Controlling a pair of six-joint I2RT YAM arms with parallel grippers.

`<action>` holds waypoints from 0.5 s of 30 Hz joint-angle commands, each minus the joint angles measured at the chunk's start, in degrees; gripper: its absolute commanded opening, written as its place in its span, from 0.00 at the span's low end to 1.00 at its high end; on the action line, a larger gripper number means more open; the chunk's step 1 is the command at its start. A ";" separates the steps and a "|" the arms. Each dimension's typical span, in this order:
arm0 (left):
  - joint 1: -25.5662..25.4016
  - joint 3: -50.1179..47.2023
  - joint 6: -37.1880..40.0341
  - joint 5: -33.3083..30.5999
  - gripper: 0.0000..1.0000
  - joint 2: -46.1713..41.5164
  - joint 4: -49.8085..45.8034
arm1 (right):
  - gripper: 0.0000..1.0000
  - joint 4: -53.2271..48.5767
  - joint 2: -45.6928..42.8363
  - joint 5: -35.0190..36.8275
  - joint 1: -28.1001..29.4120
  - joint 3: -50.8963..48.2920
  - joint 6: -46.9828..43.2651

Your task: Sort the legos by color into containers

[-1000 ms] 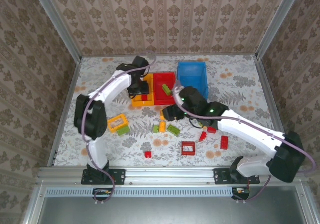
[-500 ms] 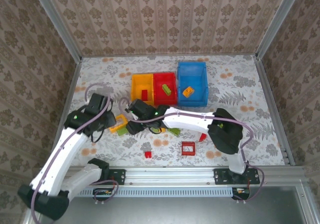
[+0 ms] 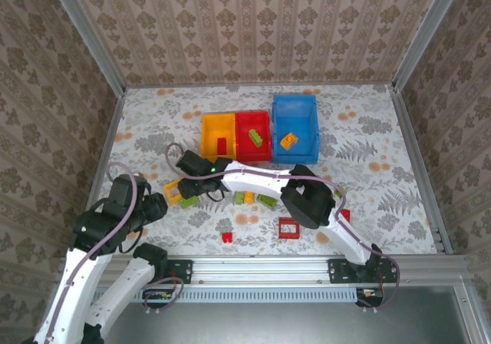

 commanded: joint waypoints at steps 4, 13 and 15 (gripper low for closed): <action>0.32 0.79 3.07 4.37 0.45 -2.90 -1.73 | 0.49 -9.51 6.01 4.46 -0.73 9.02 2.35; 0.37 1.51 4.19 4.50 0.45 -2.53 -2.53 | 0.41 -11.99 10.59 4.44 -1.80 15.71 2.17; 0.35 1.55 4.30 4.39 0.45 -2.50 -2.57 | 0.38 -12.92 11.64 4.07 -1.91 17.67 1.75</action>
